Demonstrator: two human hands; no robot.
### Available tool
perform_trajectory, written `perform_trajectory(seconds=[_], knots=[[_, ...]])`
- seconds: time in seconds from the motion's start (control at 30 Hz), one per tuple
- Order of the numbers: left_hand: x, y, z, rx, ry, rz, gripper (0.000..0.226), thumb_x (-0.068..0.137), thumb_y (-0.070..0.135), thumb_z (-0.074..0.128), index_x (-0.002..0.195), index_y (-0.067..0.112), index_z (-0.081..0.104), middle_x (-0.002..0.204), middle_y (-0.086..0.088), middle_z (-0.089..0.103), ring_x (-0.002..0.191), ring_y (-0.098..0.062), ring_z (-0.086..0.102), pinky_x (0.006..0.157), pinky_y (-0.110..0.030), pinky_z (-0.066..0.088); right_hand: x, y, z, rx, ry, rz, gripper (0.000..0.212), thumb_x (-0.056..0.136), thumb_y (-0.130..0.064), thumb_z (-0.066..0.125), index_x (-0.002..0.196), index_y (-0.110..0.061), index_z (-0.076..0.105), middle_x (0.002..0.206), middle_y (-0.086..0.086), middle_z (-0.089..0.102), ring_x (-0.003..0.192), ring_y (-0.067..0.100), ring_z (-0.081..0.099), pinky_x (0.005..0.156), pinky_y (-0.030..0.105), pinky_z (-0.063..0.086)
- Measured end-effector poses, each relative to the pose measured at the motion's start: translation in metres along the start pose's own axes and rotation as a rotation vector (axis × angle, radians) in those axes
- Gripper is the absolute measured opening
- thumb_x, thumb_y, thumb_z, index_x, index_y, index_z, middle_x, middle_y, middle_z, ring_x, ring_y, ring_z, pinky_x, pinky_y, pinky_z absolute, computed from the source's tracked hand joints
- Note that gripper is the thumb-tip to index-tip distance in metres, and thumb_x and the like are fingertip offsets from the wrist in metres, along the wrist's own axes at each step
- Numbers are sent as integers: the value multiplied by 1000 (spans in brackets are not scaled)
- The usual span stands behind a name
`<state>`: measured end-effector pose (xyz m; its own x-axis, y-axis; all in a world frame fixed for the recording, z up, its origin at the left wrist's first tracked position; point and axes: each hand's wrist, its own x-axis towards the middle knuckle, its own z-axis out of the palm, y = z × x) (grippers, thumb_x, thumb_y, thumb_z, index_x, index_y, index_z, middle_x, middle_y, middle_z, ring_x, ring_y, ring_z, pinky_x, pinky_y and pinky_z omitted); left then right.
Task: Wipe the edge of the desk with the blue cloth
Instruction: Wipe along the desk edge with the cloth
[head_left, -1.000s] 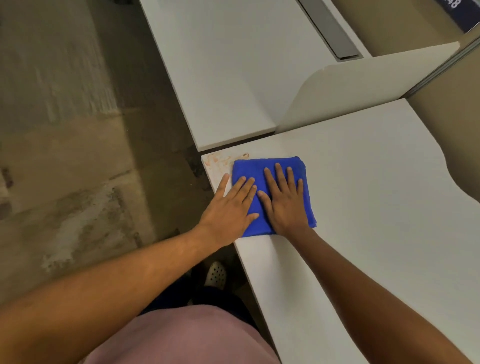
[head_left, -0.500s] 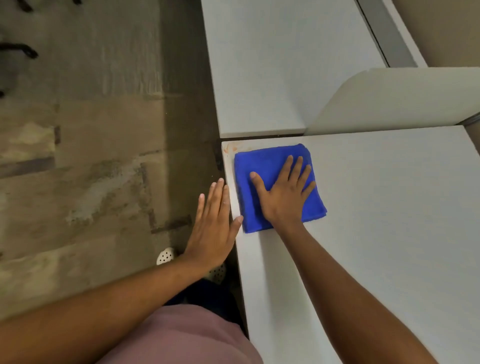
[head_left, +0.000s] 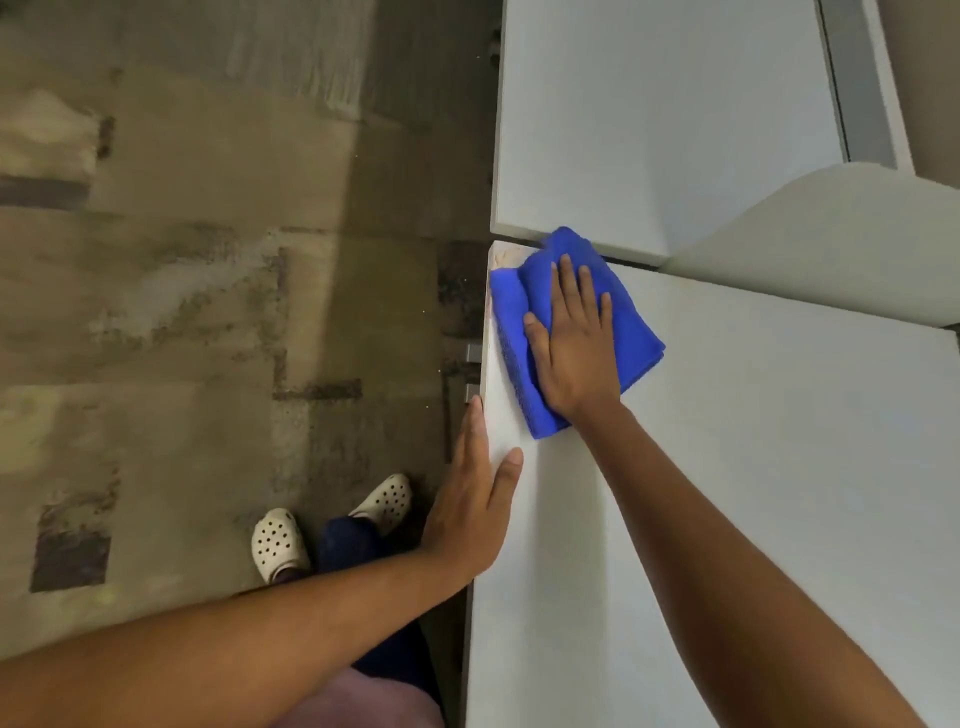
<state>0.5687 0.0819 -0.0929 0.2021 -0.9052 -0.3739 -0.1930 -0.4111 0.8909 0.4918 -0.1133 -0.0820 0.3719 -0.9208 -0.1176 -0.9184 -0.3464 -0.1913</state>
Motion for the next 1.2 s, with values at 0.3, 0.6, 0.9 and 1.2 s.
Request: perform_trajectory(seconds=[0.3, 0.6, 0.9, 1.2], knots=[[-31, -22, 24, -152, 52, 1, 104, 94, 53, 69, 156, 50, -14, 170, 23, 4, 143, 26, 5, 113, -3, 14, -37, 64, -16, 31, -126, -385, 62, 108, -57, 28, 166, -41, 11, 177, -12, 8, 164, 15, 0, 131, 55, 9], [-30, -28, 29, -207, 114, 7, 110, 85, 49, 81, 163, 38, 5, 166, 17, 27, 141, 6, 35, 101, -4, 28, -5, 16, 0, 6, -60, -285, 64, 110, -52, 23, 167, -32, 4, 176, -11, 6, 164, 18, 0, 133, 47, 3], [-30, -27, 30, -219, 121, -33, 116, 82, 54, 83, 163, 41, 1, 156, 25, 27, 122, 29, 34, 93, 2, 32, -34, 89, -30, 75, -115, -317, 63, 107, -56, 32, 165, -42, 11, 176, -12, 13, 163, 13, 5, 131, 53, 11], [-30, -22, 26, -215, 130, -7, 104, 84, 55, 81, 159, 44, 9, 153, 28, 32, 124, 26, 37, 87, 3, 35, 40, 9, -13, -12, -103, -477, 62, 112, -45, 32, 167, -25, 15, 176, -3, 16, 164, 22, 8, 133, 46, 8]])
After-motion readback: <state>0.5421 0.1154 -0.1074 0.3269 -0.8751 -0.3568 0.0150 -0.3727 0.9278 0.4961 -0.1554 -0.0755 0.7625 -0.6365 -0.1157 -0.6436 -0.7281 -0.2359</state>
